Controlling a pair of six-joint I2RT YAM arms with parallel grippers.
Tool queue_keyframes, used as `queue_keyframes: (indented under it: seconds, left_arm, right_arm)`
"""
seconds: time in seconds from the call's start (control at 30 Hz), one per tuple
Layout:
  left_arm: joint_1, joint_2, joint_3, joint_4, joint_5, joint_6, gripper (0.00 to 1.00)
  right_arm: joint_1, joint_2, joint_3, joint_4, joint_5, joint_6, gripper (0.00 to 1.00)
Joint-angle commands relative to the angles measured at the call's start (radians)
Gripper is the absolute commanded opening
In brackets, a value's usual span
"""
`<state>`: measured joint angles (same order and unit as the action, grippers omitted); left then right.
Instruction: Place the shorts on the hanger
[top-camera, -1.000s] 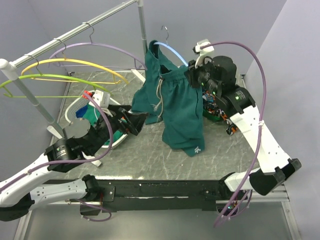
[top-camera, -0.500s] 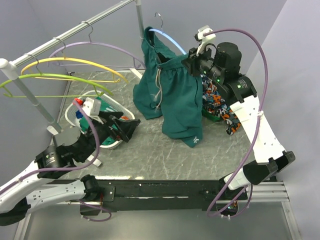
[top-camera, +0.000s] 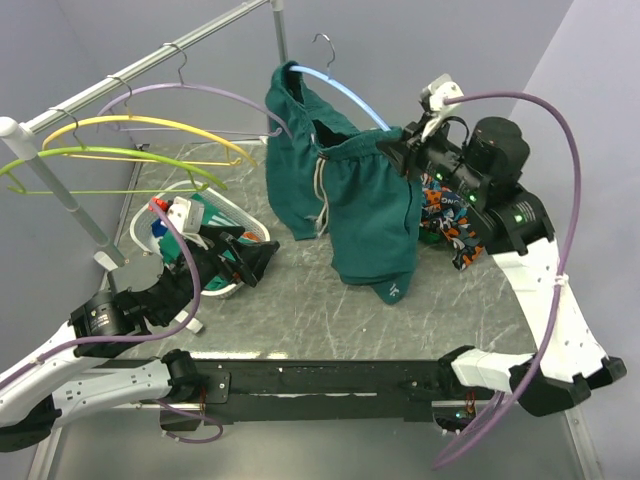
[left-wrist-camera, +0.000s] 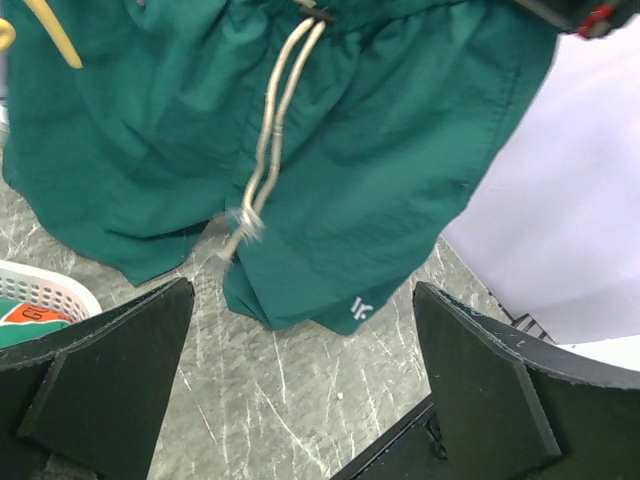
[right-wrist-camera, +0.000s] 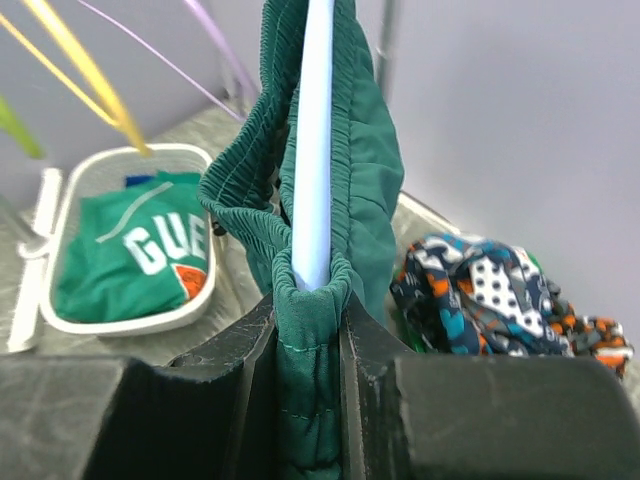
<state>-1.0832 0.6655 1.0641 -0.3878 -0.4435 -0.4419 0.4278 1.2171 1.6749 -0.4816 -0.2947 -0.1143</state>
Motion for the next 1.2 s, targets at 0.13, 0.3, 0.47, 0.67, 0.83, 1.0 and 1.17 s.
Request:
queue_keyframes:
  seconds: [0.13,0.3,0.47,0.67,0.83,1.0,1.17]
  left_arm:
    - [0.003,-0.003,0.031,0.0,-0.018,0.006,0.97]
    - [0.002,-0.01,0.034,-0.003,-0.02,0.009,0.97]
    - [0.003,-0.012,0.045,-0.023,-0.035,0.015,0.97]
    - [0.003,0.002,0.063,-0.042,-0.084,0.029,0.97]
    - [0.003,0.02,0.066,-0.029,-0.107,0.023,0.97]
    - [0.003,0.039,0.059,-0.016,-0.118,0.014,0.97]
    - [0.003,0.055,0.068,-0.005,-0.124,0.019,0.97]
  right_arm:
    - [0.008,0.08,0.133,0.156,-0.027,-0.019,0.0]
    - [-0.007,0.254,0.333,0.115,-0.041,-0.081,0.0]
    - [-0.069,0.332,0.462,0.063,-0.178,-0.081,0.0]
    - [-0.101,0.248,0.32,0.093,-0.224,-0.099,0.0]
    - [-0.118,0.248,0.287,0.084,-0.291,-0.116,0.0]
    - [-0.109,0.285,0.348,0.086,-0.452,-0.091,0.0]
    - [-0.089,0.305,0.422,0.051,-0.527,-0.099,0.0]
